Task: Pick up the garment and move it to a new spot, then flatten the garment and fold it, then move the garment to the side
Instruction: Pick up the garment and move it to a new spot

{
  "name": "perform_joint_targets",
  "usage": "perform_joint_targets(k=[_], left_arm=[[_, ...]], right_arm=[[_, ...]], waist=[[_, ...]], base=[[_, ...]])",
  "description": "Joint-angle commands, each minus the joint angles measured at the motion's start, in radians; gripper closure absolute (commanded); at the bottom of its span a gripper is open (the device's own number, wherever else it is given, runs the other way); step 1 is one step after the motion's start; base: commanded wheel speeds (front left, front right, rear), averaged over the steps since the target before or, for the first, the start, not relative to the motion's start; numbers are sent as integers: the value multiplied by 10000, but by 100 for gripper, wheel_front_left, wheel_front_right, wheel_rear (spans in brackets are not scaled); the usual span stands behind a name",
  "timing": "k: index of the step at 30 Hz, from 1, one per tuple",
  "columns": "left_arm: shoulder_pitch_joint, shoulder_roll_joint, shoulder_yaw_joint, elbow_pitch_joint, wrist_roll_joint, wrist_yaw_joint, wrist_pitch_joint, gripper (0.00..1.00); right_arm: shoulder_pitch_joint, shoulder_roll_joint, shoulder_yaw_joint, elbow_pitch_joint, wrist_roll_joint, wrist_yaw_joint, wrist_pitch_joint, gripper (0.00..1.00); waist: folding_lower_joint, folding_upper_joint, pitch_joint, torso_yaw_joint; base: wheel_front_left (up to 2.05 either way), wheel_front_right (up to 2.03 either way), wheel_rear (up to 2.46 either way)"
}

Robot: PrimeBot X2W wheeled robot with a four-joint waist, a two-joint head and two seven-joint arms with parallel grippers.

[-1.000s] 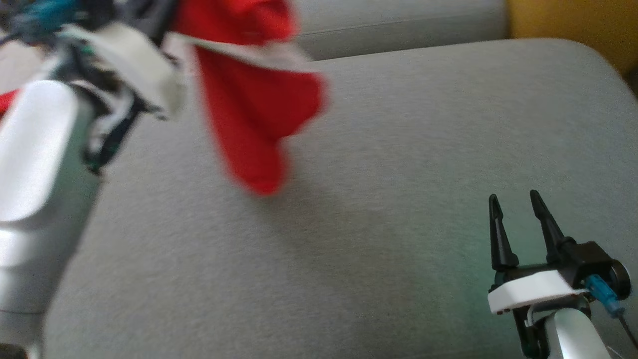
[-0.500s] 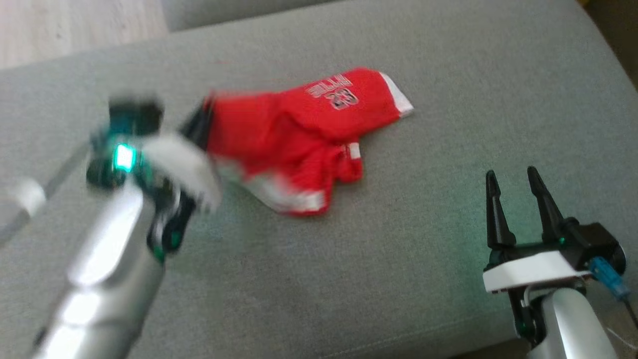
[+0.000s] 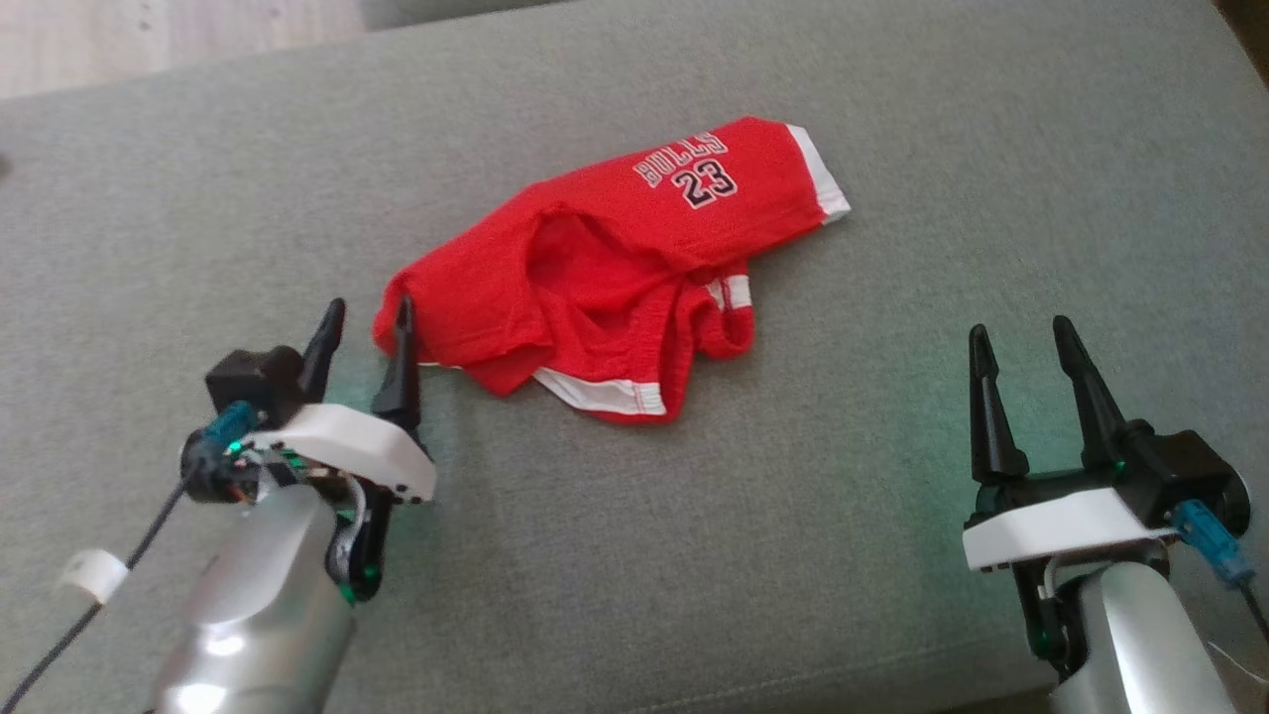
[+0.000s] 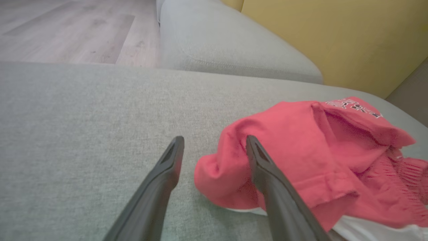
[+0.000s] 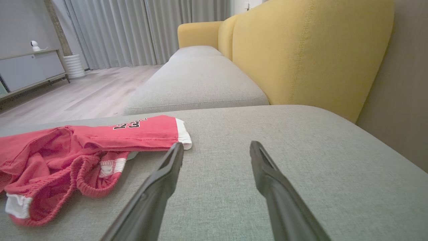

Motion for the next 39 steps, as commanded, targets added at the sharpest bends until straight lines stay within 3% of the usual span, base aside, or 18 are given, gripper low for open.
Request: perform_joint_targets(k=[1, 9, 17, 24, 39], left_arm=[[-288, 148, 273, -203, 96, -47, -163, 0], [734, -96, 549, -1152, 803, -295, -525, 0], [3572, -510, 1757, -3314, 1583, 15, -530, 0], [5236, -933, 2570, -4335, 2177, 143, -531, 0], [6049, -1169, 3372, -4834, 2932, -109, -532, 0]], right_arm=[[-117, -56, 204, -262, -61, 77, -108, 0], [123, -56, 234, -201, -372, 77, -108, 0], [766, -56, 527, -320, -350, 77, -108, 0], [1478, -56, 580, -759, 117, 77, -109, 0], [1816, -56, 561, -565, 303, 77, -109, 0]], waist=[[-1, -1, -176, 163], [-1, -1, -1186, 714], [-1, -1, -2170, 1117], [-1, -1, -2487, 1523], [-1, -1, -2545, 1726]], base=[[0, 0, 0], [0, 0, 0], [0, 0, 0], [0, 0, 0], [0, 0, 0]])
